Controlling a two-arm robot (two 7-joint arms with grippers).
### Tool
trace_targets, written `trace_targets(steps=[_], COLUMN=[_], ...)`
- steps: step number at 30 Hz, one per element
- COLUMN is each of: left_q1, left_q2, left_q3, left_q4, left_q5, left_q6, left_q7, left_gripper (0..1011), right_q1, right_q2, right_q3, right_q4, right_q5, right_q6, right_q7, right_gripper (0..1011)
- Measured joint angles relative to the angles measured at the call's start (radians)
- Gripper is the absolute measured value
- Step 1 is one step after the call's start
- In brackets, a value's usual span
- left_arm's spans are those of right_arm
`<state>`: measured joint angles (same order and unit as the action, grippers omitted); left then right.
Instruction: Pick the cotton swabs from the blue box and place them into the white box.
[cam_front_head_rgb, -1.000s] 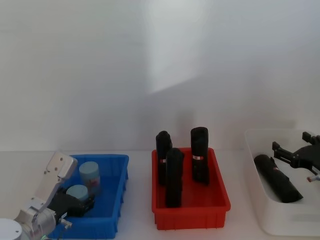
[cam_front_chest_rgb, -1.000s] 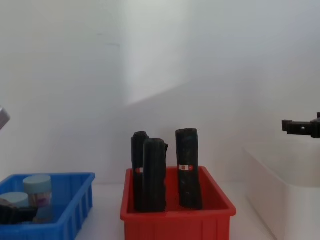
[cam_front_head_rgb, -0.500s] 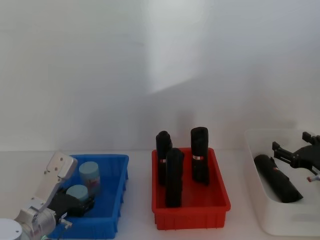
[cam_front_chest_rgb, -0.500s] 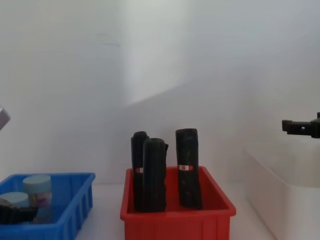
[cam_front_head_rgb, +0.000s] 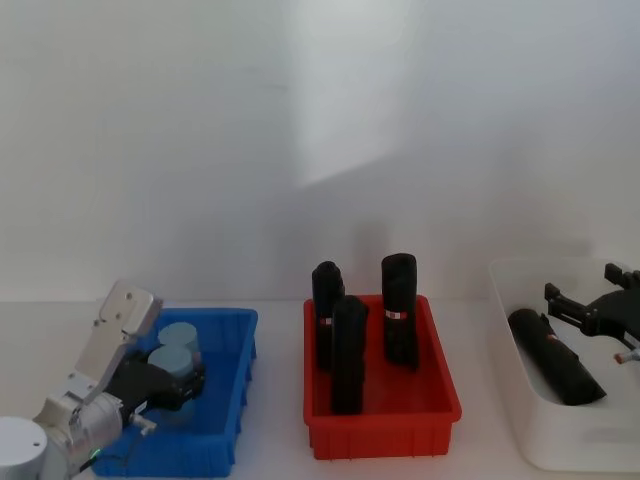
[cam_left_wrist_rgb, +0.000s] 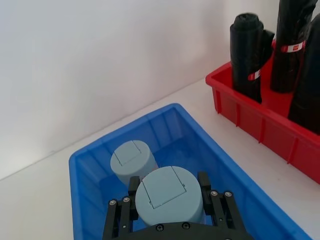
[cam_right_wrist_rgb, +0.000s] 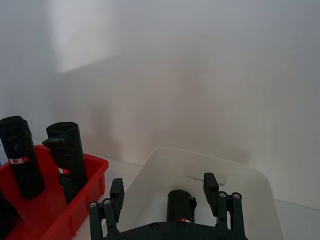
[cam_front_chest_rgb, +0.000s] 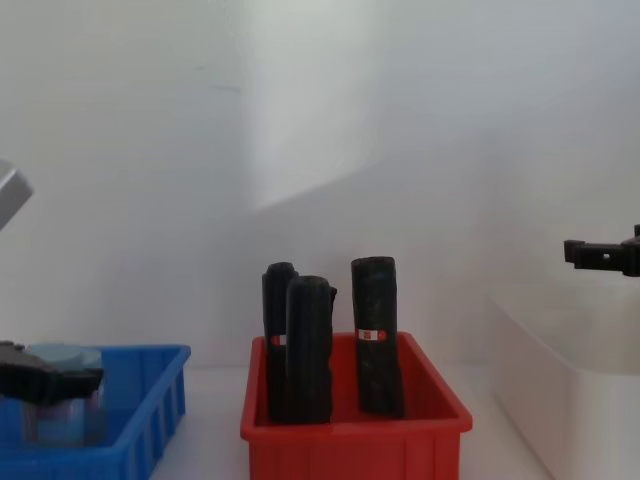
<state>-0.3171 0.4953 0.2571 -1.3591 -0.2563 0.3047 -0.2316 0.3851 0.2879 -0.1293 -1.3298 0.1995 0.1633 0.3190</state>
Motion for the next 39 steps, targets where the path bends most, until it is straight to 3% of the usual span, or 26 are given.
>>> trace_targets(steps=[5,14,26,32,39], left_q1=[-0.004,-0.005,0.012,0.021,0.023], left_q2=[0.005,0.023,0.061,0.069,0.065], left_q3=[-0.013,-0.047,-0.087,-0.093,-0.089], left_q4=[-0.042,-0.138,-0.249,-0.282,-0.299], left_q5=[-0.031,-0.129,-0.27,-0.32,-0.348], left_q6=[-0.004,0.006,0.026,0.029,0.026], left_q7=[-0.006,-0.012,-0.108,-0.157,-0.192], left_gripper=[707,707,707,707,707], right_q1=[0.0,0.0,0.0,0.008,0.023], right_q2=[0.0,0.0,0.0,0.001,0.002], right_q3=[0.0,0.0,0.0,-0.006,-0.012], right_q4=[0.0,0.0,0.0,0.006,0.026], right_q5=[0.0,0.0,-0.004,-0.024,-0.032], right_q6=[0.0,0.0,-0.003,-0.03,-0.066], right_q7=[0.0,0.0,0.003,0.037,0.105], right_gripper=[1002,1002,1002,1002,1002])
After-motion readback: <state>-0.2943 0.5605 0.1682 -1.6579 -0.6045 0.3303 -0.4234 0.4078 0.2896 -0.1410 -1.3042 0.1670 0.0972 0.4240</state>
